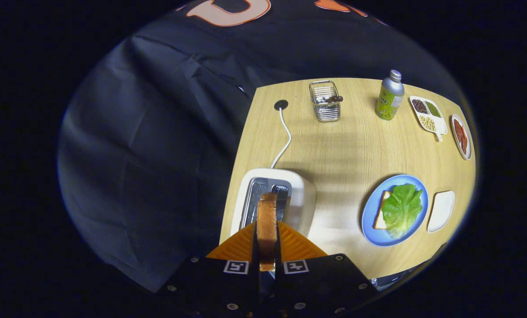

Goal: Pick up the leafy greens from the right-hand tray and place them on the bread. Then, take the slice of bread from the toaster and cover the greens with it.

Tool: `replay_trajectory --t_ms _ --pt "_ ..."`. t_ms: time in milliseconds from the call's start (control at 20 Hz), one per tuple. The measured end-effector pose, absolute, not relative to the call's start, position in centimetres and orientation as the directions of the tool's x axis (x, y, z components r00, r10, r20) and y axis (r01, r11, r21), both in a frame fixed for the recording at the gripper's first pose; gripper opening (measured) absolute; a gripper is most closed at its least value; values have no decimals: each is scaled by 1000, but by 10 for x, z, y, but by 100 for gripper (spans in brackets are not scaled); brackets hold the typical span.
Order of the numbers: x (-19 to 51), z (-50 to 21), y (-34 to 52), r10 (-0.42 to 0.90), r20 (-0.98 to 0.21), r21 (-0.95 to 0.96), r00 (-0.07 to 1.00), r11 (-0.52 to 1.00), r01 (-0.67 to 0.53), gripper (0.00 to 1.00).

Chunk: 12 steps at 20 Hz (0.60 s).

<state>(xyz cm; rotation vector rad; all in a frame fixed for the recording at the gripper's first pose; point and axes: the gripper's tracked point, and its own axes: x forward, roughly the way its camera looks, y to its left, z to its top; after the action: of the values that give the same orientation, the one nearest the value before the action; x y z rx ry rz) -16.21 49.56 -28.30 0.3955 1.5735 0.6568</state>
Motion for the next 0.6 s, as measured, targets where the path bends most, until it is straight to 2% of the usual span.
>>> replay_trajectory --t_ms 350,600 --pt "-135 -262 451 719 -694 720 -46 692 -52 14" --pt "-122 -270 414 745 -667 745 -4 667 -31 14"
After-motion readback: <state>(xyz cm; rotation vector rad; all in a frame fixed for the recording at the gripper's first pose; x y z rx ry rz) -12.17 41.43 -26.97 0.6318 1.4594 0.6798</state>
